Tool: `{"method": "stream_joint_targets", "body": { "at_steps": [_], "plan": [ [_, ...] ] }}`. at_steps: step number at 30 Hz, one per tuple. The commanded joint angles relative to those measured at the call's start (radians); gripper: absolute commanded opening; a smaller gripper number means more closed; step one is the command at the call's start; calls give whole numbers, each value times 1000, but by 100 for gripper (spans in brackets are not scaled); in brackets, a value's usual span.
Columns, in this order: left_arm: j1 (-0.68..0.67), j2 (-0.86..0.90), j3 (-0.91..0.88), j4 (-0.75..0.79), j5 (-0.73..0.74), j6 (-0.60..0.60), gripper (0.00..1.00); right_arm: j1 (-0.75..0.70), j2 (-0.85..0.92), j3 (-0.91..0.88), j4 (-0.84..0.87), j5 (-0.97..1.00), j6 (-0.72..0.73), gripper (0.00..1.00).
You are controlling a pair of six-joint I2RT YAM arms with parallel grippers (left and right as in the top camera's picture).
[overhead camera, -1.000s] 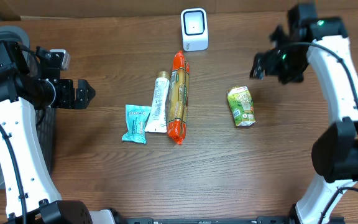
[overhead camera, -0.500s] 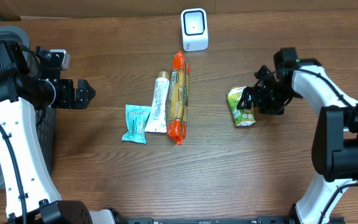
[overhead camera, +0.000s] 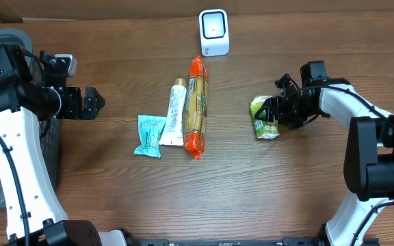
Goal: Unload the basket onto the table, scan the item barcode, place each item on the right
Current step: 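Grasp the Pokka carton top with the right gripper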
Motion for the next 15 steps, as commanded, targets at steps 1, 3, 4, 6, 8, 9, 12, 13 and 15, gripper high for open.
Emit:
{"method": "stream_joint_targets", "body": {
  "at_steps": [1, 3, 4, 6, 8, 9, 12, 13, 15],
  "plan": [
    [-1, 6, 0, 1, 11, 22, 100, -3, 10, -32, 9, -20, 8, 66],
    [-1, 6, 0, 1, 11, 22, 100, -3, 10, -32, 11, -24, 9, 61],
    [-1, 6, 0, 1, 11, 22, 100, -3, 10, -32, 16, -28, 21, 55],
    [-1, 6, 0, 1, 11, 22, 100, -3, 10, -32, 21, -36, 27, 40],
    [-1, 6, 0, 1, 11, 22, 100, -3, 10, -32, 27, -55, 27, 27],
    [-1, 6, 0, 1, 11, 22, 100, -3, 10, -32, 32, -71, 27, 22],
    [-1, 6, 0, 1, 11, 22, 100, -3, 10, -32, 40, -106, 27, 13],
    [-1, 6, 0, 1, 11, 22, 99, -3, 10, -31, 40, -116, 27, 12],
    [-1, 6, 0, 1, 11, 23, 100, -3, 10, -25, 39, -132, 26, 10]
  ]
}}
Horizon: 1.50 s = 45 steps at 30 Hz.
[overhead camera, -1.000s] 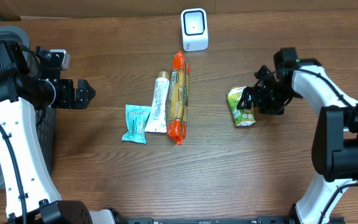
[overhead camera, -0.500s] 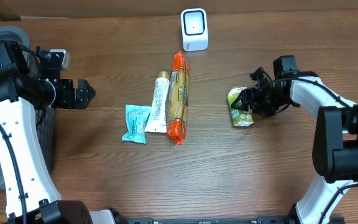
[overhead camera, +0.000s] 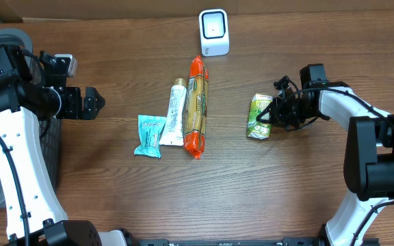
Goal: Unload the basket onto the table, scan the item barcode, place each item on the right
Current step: 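Grasp the Pokka carton top with the right gripper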
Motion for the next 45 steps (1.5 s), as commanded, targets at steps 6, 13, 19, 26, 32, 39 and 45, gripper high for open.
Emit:
{"method": "stream_joint_targets", "body": {
  "at_steps": [6, 13, 19, 26, 32, 39, 45],
  "plan": [
    [-1, 6, 0, 1, 11, 23, 100, -3, -3, 47, -34, -68, -5, 13],
    [-1, 6, 0, 1, 11, 23, 100, -4, -5, 50, -69, 47, 50, 44],
    [-1, 6, 0, 1, 11, 23, 100, -6, -3, -17, -18, 68, 48, 39],
    [-1, 6, 0, 1, 11, 23, 100, -27, -3, -40, 2, 63, 44, 25],
    [-1, 6, 0, 1, 11, 23, 100, -48, -5, -33, 2, -75, 13, 14],
    [-1, 6, 0, 1, 11, 23, 100, -58, -60, 14, -90, -185, -56, 4],
    [-1, 6, 0, 1, 11, 23, 100, -58, -148, 120, -307, -410, -276, 4]
  ]
}}
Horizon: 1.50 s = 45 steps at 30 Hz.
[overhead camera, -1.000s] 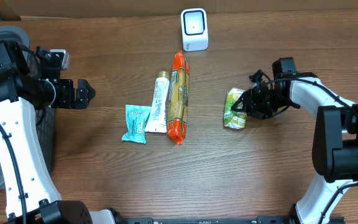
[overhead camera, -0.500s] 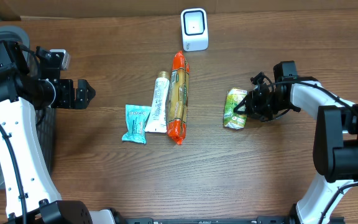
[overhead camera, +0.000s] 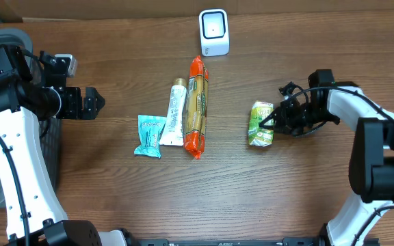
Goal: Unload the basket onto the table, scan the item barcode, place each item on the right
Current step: 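Grasp the Pokka carton top with the right gripper, then lift the carton and hold it in front of the white scanner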
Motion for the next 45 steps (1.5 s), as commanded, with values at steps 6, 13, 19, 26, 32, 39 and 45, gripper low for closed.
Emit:
{"method": "stream_joint_targets", "body": {
  "at_steps": [6, 13, 19, 26, 32, 39, 45],
  "plan": [
    [-1, 6, 0, 1, 12, 22, 100, 5, -143, 243, -360, -349, -443, 4],
    [-1, 6, 0, 1, 12, 22, 99, 55, -143, 430, -667, -340, -685, 4],
    [-1, 6, 0, 0, 12, 22, 100, 117, -143, 573, -719, -311, -671, 4],
    [-1, 6, 0, 1, 12, 23, 100, 212, -143, 786, -517, 81, -155, 4],
    [-1, 6, 0, 1, 12, 22, 99, 357, -142, 1000, -385, 733, 102, 3],
    [-1, 6, 0, 1, 12, 22, 100, 468, -72, 980, -121, 1190, 39, 4],
    [-1, 6, 0, 1, 12, 22, 100, 470, 90, 974, 64, 1288, -288, 4]
  ]
}}
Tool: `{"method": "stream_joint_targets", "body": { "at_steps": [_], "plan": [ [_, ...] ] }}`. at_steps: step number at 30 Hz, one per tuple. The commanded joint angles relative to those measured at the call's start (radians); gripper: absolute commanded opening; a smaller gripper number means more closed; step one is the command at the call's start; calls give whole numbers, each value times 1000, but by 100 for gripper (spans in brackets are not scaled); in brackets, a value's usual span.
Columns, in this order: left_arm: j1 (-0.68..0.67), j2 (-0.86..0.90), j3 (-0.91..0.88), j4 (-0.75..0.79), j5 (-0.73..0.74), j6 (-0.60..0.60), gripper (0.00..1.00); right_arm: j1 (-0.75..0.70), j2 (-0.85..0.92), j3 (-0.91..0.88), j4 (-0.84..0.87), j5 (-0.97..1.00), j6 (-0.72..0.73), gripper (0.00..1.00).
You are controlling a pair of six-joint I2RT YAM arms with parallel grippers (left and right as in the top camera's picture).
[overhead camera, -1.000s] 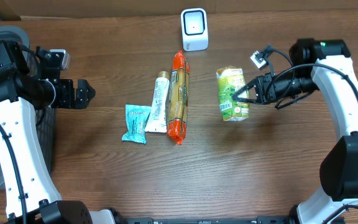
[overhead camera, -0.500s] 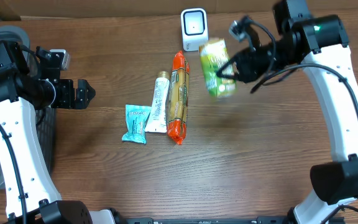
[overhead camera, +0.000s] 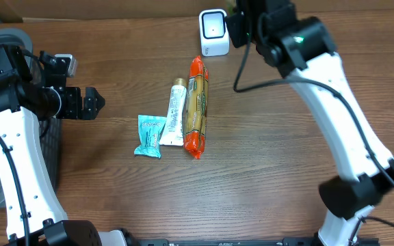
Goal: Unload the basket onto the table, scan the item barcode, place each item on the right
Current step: 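Lift the carton and hold it in front of the white scanner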
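Note:
The white barcode scanner [overhead camera: 214,31] stands at the table's far edge. My right gripper [overhead camera: 237,26] hovers just right of it, high over the table. Its fingers are covered by the wrist, so the overhead view does not show what they hold. The green packet shows nowhere on the table. My left gripper [overhead camera: 93,102] hangs open at the far left, holding nothing.
An orange sausage-shaped pack [overhead camera: 195,106], a white tube [overhead camera: 174,113] and a teal sachet [overhead camera: 149,135] lie side by side mid-table. A grey bin sits at the left edge under the left arm.
My right gripper was low at the green packet on the right side of the table. It is now raised beside the scanner, and the packet is gone from that spot. The left arm is unchanged.
My right gripper sat against the green packet at the right. The packet then lay a little further left and turned, then slightly nearer, with the fingers still at it. Now the arm is up by the scanner and the packet is off the table.

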Motion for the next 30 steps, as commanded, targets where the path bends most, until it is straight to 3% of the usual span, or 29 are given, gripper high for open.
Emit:
{"method": "stream_joint_targets", "body": {
  "at_steps": [1, 5, 18, 30],
  "plan": [
    [-1, 6, 0, 1, 12, 22, 100, -3, 115, 5, 73, 137, -323, 4],
    [-1, 6, 0, 1, 12, 23, 99, -2, 212, 5, 194, 168, -521, 4],
    [-1, 6, 0, 1, 12, 22, 100, -2, 436, 5, 633, 111, -732, 4],
    [-1, 6, 0, 1, 12, 22, 99, -2, 504, 2, 673, 68, -776, 4]
  ]
}}
